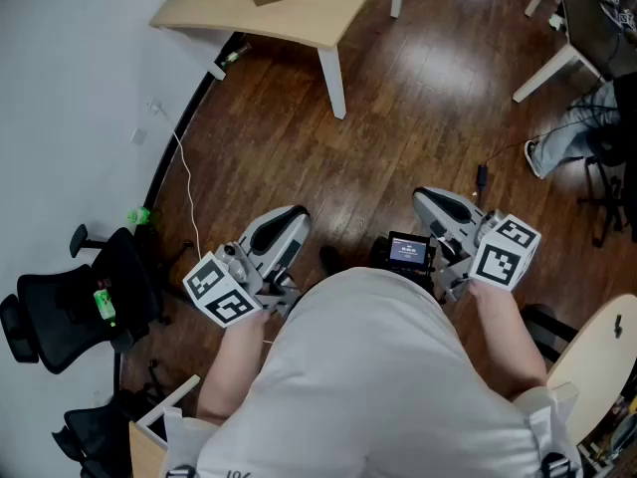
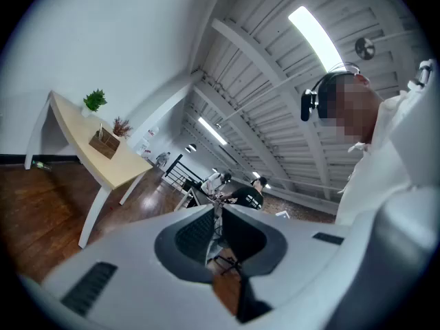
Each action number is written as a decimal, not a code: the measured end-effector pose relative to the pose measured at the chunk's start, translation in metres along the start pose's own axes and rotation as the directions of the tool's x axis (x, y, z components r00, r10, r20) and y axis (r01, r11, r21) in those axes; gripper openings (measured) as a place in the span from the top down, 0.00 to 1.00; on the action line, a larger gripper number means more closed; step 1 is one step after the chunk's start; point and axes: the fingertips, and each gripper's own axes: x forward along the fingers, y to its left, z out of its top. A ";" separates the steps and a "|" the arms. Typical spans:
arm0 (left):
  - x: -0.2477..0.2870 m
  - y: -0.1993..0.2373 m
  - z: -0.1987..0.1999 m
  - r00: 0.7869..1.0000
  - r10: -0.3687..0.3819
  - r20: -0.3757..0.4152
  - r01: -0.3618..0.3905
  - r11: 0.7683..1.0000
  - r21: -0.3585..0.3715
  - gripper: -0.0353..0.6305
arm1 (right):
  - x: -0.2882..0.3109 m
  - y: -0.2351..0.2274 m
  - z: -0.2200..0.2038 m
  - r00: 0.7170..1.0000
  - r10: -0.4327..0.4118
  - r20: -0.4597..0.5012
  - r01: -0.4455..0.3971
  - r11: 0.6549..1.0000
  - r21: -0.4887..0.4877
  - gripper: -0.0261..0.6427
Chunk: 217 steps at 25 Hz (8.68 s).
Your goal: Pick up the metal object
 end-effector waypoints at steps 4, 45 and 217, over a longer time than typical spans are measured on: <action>-0.001 0.000 0.003 1.000 -0.007 0.008 0.007 1.000 0.022 0.90 | -0.001 -0.005 0.012 0.999 -0.007 0.034 0.008 1.000 -0.025 0.96; 0.062 0.002 -0.015 0.989 0.139 0.056 -0.138 0.990 -0.015 0.90 | 0.011 -0.080 0.050 0.997 0.060 -0.055 -0.060 0.998 0.001 0.96; 0.269 0.606 0.282 0.959 0.128 -0.253 -0.152 0.985 -0.078 0.80 | 0.691 -0.309 0.312 0.817 -0.566 -0.113 0.195 0.455 -0.869 0.92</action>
